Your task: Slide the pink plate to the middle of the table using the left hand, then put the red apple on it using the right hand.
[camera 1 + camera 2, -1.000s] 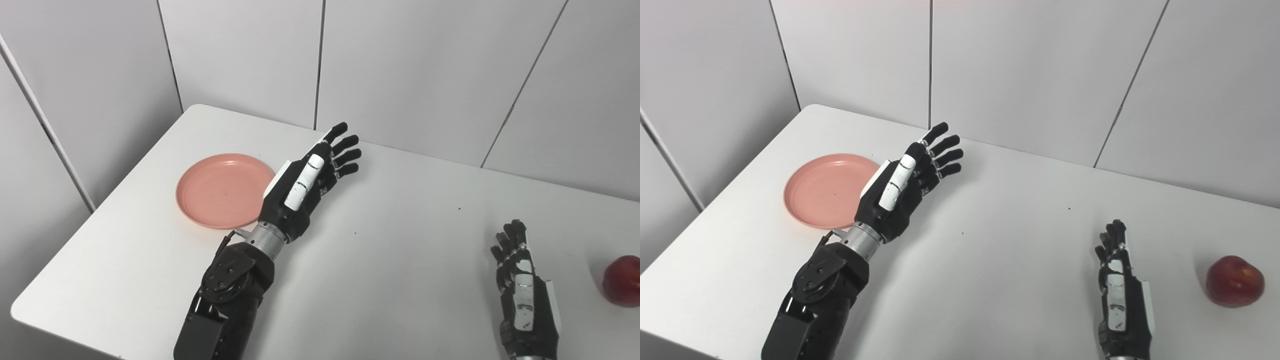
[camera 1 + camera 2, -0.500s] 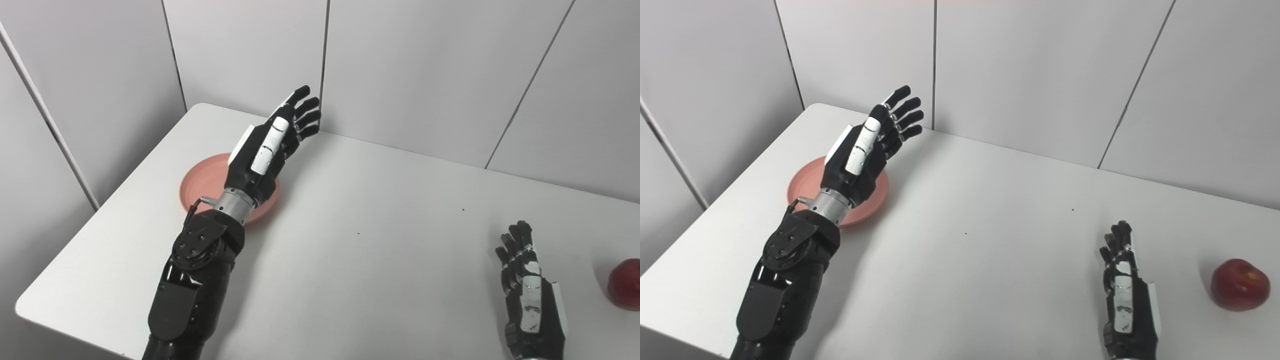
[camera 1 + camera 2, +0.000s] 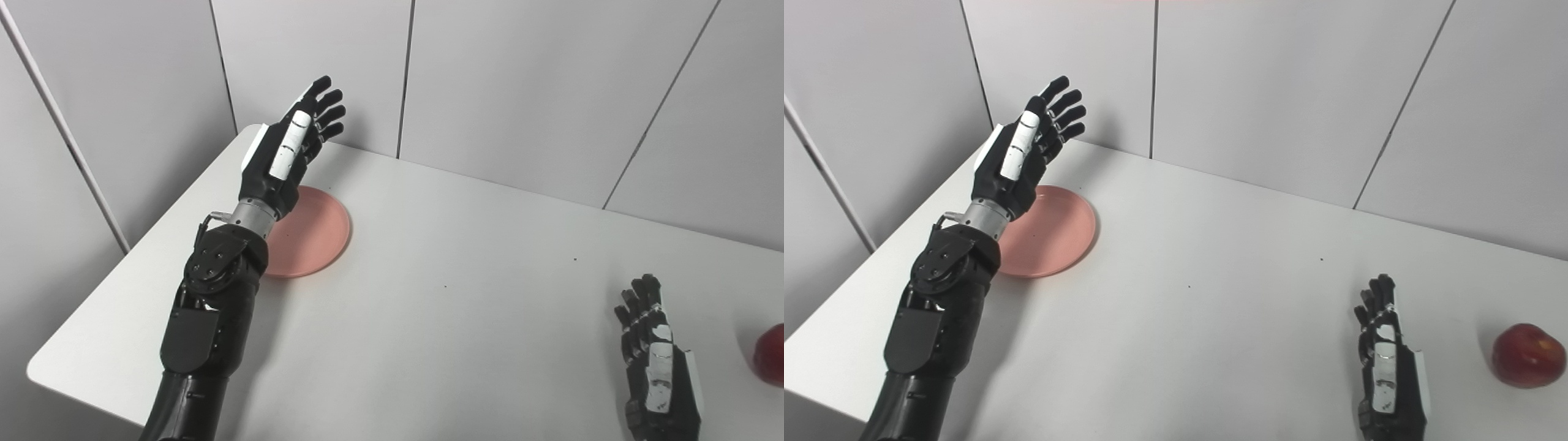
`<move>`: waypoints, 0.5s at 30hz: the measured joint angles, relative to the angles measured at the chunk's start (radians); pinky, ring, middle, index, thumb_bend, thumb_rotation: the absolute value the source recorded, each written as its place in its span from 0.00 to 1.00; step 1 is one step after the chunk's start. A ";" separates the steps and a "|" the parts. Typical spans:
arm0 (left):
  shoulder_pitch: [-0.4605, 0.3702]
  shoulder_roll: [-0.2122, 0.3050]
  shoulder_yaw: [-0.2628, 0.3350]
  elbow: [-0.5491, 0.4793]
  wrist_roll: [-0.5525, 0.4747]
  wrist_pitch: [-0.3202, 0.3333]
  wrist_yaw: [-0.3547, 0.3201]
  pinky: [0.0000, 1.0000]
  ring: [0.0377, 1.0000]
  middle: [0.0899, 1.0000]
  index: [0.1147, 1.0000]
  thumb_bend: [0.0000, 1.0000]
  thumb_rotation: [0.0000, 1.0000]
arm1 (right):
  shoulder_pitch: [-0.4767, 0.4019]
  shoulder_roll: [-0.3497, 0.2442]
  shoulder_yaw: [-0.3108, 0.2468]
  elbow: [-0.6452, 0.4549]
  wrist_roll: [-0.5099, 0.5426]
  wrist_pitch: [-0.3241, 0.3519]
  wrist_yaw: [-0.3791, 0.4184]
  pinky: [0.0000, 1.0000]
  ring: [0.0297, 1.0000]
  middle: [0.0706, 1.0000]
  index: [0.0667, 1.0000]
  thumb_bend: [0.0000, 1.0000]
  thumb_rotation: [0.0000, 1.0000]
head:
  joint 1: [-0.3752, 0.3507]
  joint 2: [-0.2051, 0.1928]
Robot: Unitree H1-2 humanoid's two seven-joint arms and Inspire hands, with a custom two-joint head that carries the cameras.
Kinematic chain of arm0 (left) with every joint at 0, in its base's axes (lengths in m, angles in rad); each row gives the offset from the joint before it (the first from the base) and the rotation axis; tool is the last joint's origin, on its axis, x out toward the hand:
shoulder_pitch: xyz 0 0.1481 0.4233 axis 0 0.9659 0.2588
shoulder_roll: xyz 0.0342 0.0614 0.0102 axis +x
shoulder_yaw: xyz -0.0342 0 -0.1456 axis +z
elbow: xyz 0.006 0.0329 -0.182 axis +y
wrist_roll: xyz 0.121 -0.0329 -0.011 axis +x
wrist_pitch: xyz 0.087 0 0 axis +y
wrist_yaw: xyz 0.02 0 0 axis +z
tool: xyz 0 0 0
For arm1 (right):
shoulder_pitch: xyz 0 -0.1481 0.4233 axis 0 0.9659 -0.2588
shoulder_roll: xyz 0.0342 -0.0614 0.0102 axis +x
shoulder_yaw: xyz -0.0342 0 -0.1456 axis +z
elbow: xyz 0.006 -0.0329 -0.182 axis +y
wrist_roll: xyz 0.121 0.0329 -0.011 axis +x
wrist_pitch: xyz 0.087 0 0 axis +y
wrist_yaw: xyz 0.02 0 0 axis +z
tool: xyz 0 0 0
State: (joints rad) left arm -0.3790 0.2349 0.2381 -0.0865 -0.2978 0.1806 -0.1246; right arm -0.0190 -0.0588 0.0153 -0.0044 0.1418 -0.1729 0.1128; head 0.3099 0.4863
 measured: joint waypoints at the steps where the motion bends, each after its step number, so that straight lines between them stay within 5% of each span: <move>1: -0.001 0.002 0.005 0.004 0.002 -0.003 0.002 0.89 0.89 0.89 0.88 0.77 0.81 | 0.000 -0.001 0.000 0.000 0.002 0.000 0.000 1.00 1.00 1.00 1.00 0.61 0.99 | 0.000 0.000; 15: -0.048 0.079 0.089 0.081 0.002 -0.013 0.058 0.90 0.89 0.87 0.85 0.77 0.82 | 0.002 -0.004 -0.004 -0.006 0.016 0.014 0.007 1.00 1.00 1.00 1.00 0.57 1.00 | 0.014 -0.006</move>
State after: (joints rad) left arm -0.4270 0.3135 0.3273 -0.0053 -0.2962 0.1680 -0.0665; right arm -0.0166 -0.0624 0.0116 -0.0103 0.1582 -0.1592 0.1195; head 0.3237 0.4801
